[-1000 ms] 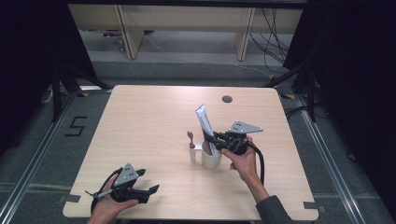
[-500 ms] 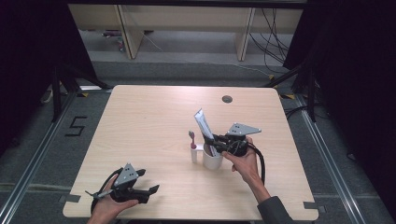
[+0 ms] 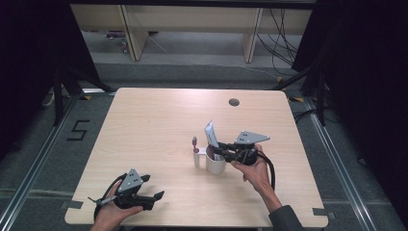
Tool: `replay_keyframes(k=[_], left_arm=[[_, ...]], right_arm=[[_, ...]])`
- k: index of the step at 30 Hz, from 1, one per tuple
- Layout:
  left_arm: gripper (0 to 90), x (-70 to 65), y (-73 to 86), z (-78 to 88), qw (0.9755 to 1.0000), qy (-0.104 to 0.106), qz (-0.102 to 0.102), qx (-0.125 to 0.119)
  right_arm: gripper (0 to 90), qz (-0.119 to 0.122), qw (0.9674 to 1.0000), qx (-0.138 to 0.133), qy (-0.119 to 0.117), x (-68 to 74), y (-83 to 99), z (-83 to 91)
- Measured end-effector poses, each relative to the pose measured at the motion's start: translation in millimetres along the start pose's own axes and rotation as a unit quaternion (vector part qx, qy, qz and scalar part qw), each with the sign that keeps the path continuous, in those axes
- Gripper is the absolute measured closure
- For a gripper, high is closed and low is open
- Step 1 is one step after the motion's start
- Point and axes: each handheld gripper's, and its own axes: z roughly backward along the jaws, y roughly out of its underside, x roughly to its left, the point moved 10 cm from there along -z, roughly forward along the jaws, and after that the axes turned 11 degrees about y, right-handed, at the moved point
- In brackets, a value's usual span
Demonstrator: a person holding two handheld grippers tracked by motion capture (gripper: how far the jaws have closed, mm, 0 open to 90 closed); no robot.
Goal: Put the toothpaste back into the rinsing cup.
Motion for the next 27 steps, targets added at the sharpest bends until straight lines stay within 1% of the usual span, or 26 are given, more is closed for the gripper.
replay_keyframes(k=[1,3,4,7,11,12,14,17,18,19,21,22,23,24,25,26,27], left_arm=[[19.9,0.6,0.5,0.9,1.0,-0.003,0.001,0.005],[19.9,0.9,0.8,1.2,1.0,-0.004,0.001,0.006],[19.9,1.3,1.6,2.1,0.9999,-0.004,-0.002,0.011],[19.9,1.2,1.0,1.8,1.0,-0.002,-0.002,0.009],[19.9,1.3,1.1,2.2,0.9999,-0.003,-0.003,0.01],[19.9,1.6,0.6,1.7,1.0,-0.002,-0.003,0.007],[19.9,1.2,1.5,2.5,0.9999,-0.003,-0.003,0.01],[19.9,1.5,0.7,1.6,1.0,-0.001,-0.004,0.006],[19.9,1.4,1.0,1.4,1.0,-0.003,-0.003,0.006],[19.9,1.3,1.8,2.1,0.9999,-0.003,-0.003,0.011],[19.9,1.4,1.6,1.9,0.9999,-0.003,-0.003,0.009],[19.9,1.6,1.1,1.9,1.0,-0.004,-0.002,0.006],[19.9,1.6,1.1,1.9,1.0,-0.004,-0.002,0.006],[19.9,2.3,2.6,3.8,0.9998,-0.002,-0.008,0.017],[19.9,2.9,2.5,3.8,0.9998,-0.004,-0.007,0.016],[19.9,3.3,2.3,3.3,0.9999,-0.007,-0.008,0.014],[19.9,2.6,2.4,3.2,0.9999,-0.004,-0.008,0.014]], right_arm=[[75.3,-0.009,0.9999,0.004,-0.003,2.6,0.4,0.3],[75.3,-0.005,1.0,0.004,-0.004,2.8,0.1,0.0],[75.3,-0.006,1.0,0.005,-0.002,2.8,0.4,0.0],[75.0,-0.012,0.9999,0.005,-0.001,2.7,0.5,0.0],[74.8,-0.012,0.9999,0.006,0.0,2.5,0.7,0.1],[74.6,-0.013,0.9999,0.007,-0.001,2.6,0.8,0.3],[74.3,-0.01,0.9999,0.009,0.001,2.2,1.2,0.6],[74.1,-0.006,0.9998,0.018,0.005,1.6,3.3,0.9],[74.0,0.0,0.9998,0.02,0.009,-0.2,4.0,1.1],[73.9,0.007,0.9998,0.017,0.011,-1.9,3.8,0.9],[73.4,0.01,0.9998,0.013,0.014,-2.9,3.0,0.5],[72.7,0.002,0.9998,0.016,0.011,-1.7,3.5,0.4],[72.7,0.002,0.9998,0.016,0.011,-1.7,3.5,0.4],[69.5,0.003,0.9999,0.012,0.011,-2.9,2.7,0.7],[68.7,0.004,0.9998,0.013,0.017,-3.9,2.9,1.1],[68.2,0.012,0.9997,0.013,0.019,-5.4,2.8,1.6],[67.5,0.011,0.9996,0.013,0.02,-5.5,2.9,1.7]])
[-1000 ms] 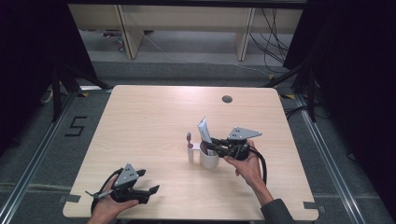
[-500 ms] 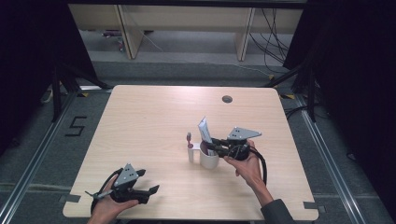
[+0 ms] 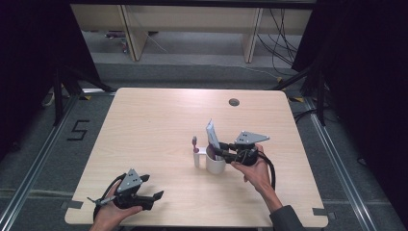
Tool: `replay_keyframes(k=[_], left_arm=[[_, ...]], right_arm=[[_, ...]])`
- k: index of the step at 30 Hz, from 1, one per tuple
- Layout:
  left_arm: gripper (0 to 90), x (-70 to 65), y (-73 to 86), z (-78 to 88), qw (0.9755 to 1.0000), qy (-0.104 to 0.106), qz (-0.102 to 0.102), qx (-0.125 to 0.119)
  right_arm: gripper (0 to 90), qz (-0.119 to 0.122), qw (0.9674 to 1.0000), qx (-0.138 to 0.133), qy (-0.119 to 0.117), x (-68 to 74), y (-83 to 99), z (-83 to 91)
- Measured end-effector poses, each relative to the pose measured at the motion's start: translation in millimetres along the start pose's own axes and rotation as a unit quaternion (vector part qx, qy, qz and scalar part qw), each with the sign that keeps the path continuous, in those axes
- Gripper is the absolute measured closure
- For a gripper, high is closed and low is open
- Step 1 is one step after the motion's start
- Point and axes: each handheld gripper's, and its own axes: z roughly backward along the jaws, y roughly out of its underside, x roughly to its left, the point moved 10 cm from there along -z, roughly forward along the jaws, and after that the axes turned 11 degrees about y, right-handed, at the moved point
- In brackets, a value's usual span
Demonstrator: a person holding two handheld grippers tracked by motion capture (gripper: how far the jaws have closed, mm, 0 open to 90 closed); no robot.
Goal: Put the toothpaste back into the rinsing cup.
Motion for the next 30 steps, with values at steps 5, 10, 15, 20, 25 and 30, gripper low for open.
replay_keyframes(k=[5,10,15,20,25,30], left_arm=[[19.9,-0.5,-0.1,0.2,1.0,0.001,0.002,0.0],[19.9,-1.1,-1.1,-1.2,1.0,0.0,0.006,-0.008],[19.9,0.9,0.0,0.0,1.0,-0.003,0.0,-0.001],[19.9,0.2,0.7,0.6,1.0,-0.001,-0.001,0.005],[19.9,0.7,0.2,0.3,1.0,-0.002,0.001,0.001],[19.9,-0.5,-1.9,-0.4,0.9999,-0.001,0.01,-0.011]], right_arm=[[63.4,-0.005,0.9999,-0.005,0.009,-2.9,-1.9,1.4],[61.3,-0.017,0.9998,0.004,0.002,-1.5,-1.5,4.5],[58.7,-0.024,0.9997,-0.001,0.004,-2.5,-4.4,6.4],[58.3,-0.021,0.9998,-0.004,0.004,-3.4,-6.2,8.6],[56.2,-0.032,0.9995,0.0,0.0,-1.0,-3.8,8.2],[53.4,-0.039,0.9992,-0.01,0.005,-4.0,-8.5,12.9]])
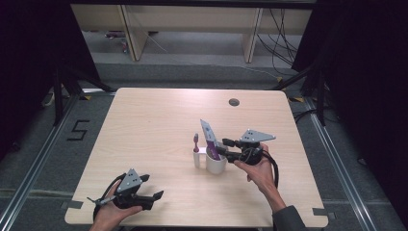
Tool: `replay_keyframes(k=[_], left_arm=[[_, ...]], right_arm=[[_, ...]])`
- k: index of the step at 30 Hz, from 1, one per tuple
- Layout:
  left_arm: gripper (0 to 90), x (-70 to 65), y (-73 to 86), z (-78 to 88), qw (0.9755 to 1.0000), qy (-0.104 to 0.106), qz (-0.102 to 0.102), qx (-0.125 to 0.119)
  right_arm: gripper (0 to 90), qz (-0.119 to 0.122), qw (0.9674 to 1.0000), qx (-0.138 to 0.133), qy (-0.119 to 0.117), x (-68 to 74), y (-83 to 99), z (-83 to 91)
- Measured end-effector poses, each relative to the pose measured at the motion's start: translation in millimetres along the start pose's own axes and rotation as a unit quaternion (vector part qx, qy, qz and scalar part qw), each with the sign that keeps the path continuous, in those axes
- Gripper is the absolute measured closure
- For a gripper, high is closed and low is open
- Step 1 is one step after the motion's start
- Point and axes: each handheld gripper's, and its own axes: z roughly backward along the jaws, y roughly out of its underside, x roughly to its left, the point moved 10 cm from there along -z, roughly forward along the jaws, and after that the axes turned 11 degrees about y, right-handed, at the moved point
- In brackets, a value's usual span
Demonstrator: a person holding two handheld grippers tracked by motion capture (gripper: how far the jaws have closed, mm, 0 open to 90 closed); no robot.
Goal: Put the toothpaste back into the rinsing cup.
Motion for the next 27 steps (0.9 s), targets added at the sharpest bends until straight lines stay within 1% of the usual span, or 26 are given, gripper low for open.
replay_keyframes(k=[1,2,3,4,5,6,7,8,9,11,12,13,14,15,16,17,18,19,20,21,22,25,26,27], left_arm=[[19.9,0.0,0.0,0.0,1.0,0.0,0.0,0.0],[19.9,0.1,0.2,0.1,1.0,0.0,0.0,0.001],[19.9,0.1,0.5,0.1,1.0,0.0,-0.001,0.002],[19.9,0.1,0.9,0.5,1.0,0.0,-0.003,0.004],[19.9,0.0,0.8,0.4,1.0,0.0,-0.002,0.004],[19.9,0.0,0.8,0.5,1.0,0.0,-0.002,0.004],[19.9,0.2,0.7,0.5,1.0,0.0,-0.002,0.003],[19.9,0.1,0.5,0.1,1.0,-0.001,0.0,0.001],[19.9,0.5,1.3,0.8,1.0,-0.001,-0.003,0.005],[19.9,0.5,1.5,1.4,1.0,-0.002,-0.003,0.006],[19.9,0.5,1.5,1.4,1.0,-0.002,-0.003,0.006],[19.9,0.8,1.2,2.0,1.0,-0.004,-0.001,0.004],[19.9,0.8,1.0,2.1,1.0,-0.003,0.0,0.003],[19.9,0.8,1.0,2.3,1.0,-0.004,0.002,0.002],[19.9,0.9,1.2,2.5,1.0,-0.004,0.002,0.003],[19.9,1.2,1.4,2.6,1.0,-0.004,0.001,0.003],[19.9,1.3,1.4,2.8,1.0,-0.004,0.0,0.003],[19.9,0.9,0.9,2.5,1.0,-0.004,0.003,0.0],[19.9,0.9,0.9,2.5,1.0,-0.004,0.003,0.0],[19.9,1.7,1.5,4.1,1.0,-0.005,-0.003,0.005],[19.9,1.3,0.7,3.8,1.0,-0.006,0.001,0.0],[19.9,2.0,0.8,4.8,1.0,-0.009,0.003,-0.001],[19.9,2.0,0.8,4.8,1.0,-0.009,0.003,-0.001],[19.9,2.0,0.7,4.6,1.0,-0.007,0.003,-0.004]], right_arm=[[53.3,0.001,1.0,0.001,0.0,-0.5,-1.0,1.8],[52.7,0.001,1.0,0.001,0.007,-2.0,-2.0,4.3],[52.5,0.01,0.9998,-0.012,0.008,-4.2,-5.2,4.7],[52.3,0.007,0.9999,-0.011,0.008,-4.7,-6.0,7.0],[51.8,0.006,0.9999,-0.01,0.013,-6.3,-6.6,9.3],[51.7,0.014,0.9996,-0.015,0.022,-9.7,-8.1,11.1],[51.5,-0.006,0.9998,-0.007,0.02,-7.1,-7.3,13.7],[51.1,0.01,0.9996,-0.017,0.021,-10.6,-9.2,14.2],[51.1,0.002,0.9997,-0.013,0.021,-10.2,-8.5,15.5],[50.7,-0.003,0.9997,-0.013,0.022,-11.4,-8.9,18.1],[50.4,0.005,0.9995,-0.014,0.027,-14.1,-8.9,19.3],[49.7,0.003,0.9993,-0.02,0.031,-15.5,-10.0,20.1],[49.1,0.006,0.999,-0.021,0.039,-17.8,-10.2,21.1],[48.9,0.0,0.9995,-0.018,0.028,-15.5,-9.7,21.8],[48.7,-0.003,0.9993,-0.014,0.034,-16.4,-8.9,23.5],[48.2,0.004,0.9992,-0.018,0.035,-17.5,-9.4,24.5],[47.7,-0.001,0.9993,-0.017,0.034,-17.0,-8.9,25.1],[46.9,0.002,0.9987,-0.019,0.047,-19.9,-8.6,26.4],[46.1,-0.017,0.9989,-0.004,0.044,-17.1,-5.6,28.9],[45.5,-0.003,0.9989,-0.014,0.045,-19.9,-6.9,28.6],[44.9,-0.004,0.9989,-0.013,0.046,-20.0,-6.0,28.9],[41.5,-0.008,0.9988,-0.009,0.048,-21.3,-3.3,31.9],[40.8,-0.02,0.9985,-0.003,0.05,-20.0,-1.4,33.7],[40.3,-0.003,0.9986,-0.008,0.052,-23.1,-1.5,34.8]])
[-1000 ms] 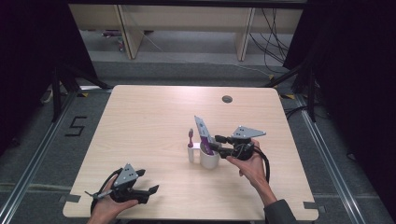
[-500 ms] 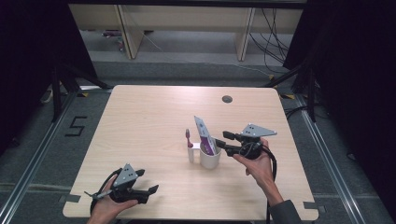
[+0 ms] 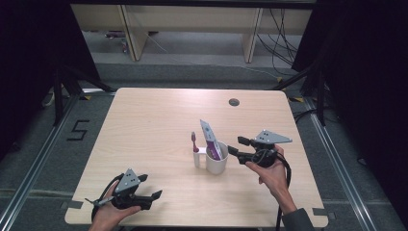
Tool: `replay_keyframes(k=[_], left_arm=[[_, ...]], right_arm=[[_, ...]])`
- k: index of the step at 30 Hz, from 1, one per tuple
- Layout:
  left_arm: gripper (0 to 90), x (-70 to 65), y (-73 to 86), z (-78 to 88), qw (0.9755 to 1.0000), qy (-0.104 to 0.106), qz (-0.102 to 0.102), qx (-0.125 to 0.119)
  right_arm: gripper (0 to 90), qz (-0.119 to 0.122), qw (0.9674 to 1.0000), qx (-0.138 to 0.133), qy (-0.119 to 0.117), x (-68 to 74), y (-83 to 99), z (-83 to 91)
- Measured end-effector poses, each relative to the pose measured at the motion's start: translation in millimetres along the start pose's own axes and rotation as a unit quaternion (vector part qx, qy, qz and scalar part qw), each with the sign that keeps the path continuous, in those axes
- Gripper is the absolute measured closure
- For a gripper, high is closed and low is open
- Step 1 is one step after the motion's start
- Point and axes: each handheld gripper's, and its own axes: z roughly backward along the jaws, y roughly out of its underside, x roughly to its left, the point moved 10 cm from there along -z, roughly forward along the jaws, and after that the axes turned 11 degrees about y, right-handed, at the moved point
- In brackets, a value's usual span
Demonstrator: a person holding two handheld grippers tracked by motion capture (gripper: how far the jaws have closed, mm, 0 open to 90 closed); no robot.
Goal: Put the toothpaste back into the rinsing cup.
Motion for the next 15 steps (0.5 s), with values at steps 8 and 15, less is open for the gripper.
replay_keyframes(k=[8,15], left_arm=[[19.9,0.9,0.1,1.7,1.0,-0.003,0.005,-0.002],[19.9,1.3,-0.1,1.7,1.0,-0.004,0.003,-0.001]], right_arm=[[37.6,-0.02,0.9997,0.005,0.012,-5.2,4.1,12.4],[37.5,-0.016,0.9996,0.007,0.022,-14.6,12.3,17.7]])
